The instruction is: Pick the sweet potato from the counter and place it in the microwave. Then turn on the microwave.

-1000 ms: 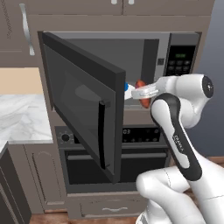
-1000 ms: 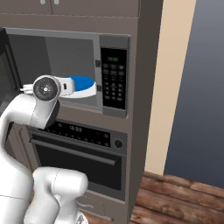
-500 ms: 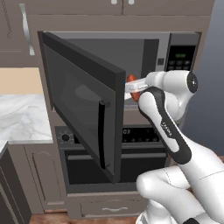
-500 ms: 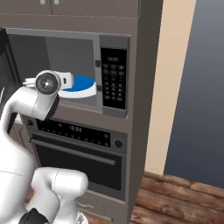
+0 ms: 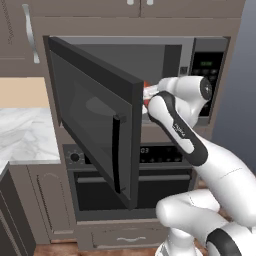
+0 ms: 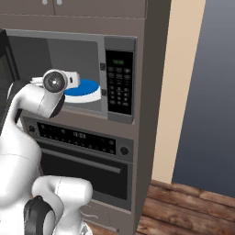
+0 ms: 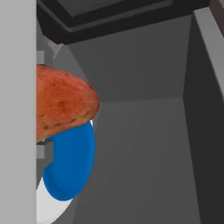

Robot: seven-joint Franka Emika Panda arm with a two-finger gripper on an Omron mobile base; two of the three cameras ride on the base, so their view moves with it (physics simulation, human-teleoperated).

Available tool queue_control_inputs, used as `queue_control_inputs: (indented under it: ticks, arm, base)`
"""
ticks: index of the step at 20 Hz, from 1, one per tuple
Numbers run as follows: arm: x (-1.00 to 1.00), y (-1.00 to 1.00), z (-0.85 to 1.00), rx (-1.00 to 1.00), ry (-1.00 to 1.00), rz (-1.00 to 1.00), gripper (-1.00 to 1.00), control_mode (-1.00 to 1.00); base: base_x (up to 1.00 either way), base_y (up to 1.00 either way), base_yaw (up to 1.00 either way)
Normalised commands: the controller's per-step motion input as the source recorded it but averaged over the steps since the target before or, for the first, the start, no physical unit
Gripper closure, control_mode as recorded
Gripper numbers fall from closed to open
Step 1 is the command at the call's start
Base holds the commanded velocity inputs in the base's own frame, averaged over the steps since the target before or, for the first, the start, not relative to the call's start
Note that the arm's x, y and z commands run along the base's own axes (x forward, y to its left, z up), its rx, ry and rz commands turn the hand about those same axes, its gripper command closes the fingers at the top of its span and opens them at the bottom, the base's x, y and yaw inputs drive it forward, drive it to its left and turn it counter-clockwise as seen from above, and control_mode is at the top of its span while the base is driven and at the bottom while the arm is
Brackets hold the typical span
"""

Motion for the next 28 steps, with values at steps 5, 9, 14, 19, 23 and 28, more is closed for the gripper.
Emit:
queue_control_inputs:
  ticks: [5, 9, 14, 19, 23, 28]
  arm:
    - [0.37, 0.09, -0.01, 0.00, -0.01, 0.00, 1.00, -1.00]
    - [0.34, 0.14, -0.02, 0.00, -0.05, 0.00, 1.00, -1.00]
    - [0.32, 0.03, 0.00, 0.00, -0.05, 0.00, 1.00, -1.00]
    - [0.25, 0.02, 0.00, 0.00, -0.03, 0.00, 1.00, -1.00]
    - [0.21, 0.03, 0.00, 0.00, 0.00, 0.00, 1.00, -1.00]
    - [0.14, 0.02, 0.00, -0.05, 0.00, 0.00, 1.00, -1.00]
  base:
    - [0.00, 0.00, 0.00]
    - [0.00, 0.00, 0.00]
    - [0.00, 0.00, 0.00]
    - [0.00, 0.00, 0.00]
    - [0.00, 0.00, 0.00]
    - [0.00, 0.00, 0.00]
